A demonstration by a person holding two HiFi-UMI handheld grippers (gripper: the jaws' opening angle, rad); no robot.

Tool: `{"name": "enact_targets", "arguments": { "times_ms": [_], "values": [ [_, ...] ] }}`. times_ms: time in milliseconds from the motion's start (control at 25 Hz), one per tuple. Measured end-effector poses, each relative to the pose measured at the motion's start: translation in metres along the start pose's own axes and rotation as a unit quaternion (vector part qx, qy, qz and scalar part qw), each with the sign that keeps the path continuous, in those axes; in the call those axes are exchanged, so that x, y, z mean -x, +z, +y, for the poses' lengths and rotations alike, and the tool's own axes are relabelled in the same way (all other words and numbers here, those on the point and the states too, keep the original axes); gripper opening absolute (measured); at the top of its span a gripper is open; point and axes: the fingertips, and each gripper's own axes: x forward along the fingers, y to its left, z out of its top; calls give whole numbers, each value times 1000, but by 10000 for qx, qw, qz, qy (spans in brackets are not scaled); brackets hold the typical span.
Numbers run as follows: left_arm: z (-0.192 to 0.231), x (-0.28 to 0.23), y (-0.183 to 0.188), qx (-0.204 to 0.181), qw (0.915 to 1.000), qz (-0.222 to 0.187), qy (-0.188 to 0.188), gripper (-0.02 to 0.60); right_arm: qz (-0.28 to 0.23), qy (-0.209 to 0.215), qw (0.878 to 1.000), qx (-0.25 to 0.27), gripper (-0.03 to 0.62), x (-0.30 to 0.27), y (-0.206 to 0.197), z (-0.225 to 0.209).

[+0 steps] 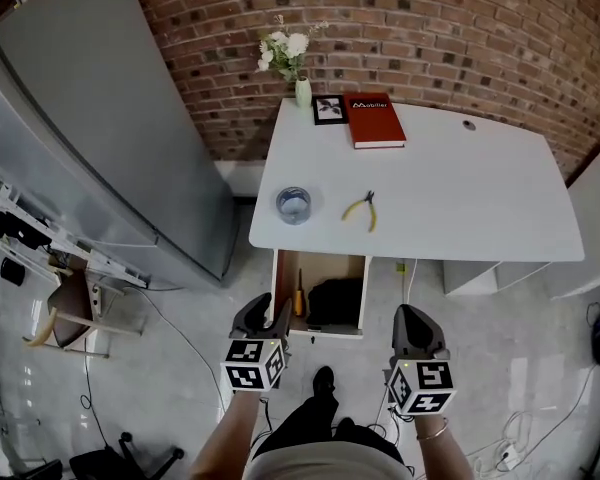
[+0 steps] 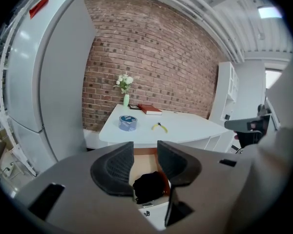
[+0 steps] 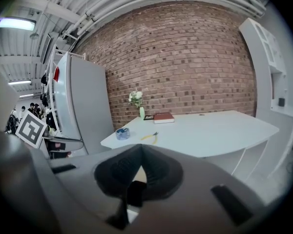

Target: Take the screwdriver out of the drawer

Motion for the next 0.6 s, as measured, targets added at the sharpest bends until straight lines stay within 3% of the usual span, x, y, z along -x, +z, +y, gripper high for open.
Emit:
{"name": "enact_targets", "arguments": {
  "times_ms": [600],
  "values": [
    [12, -35, -17, 35, 9997, 240, -5, 150, 191, 124, 9997, -19, 2, -41, -15, 1]
  ]
}}
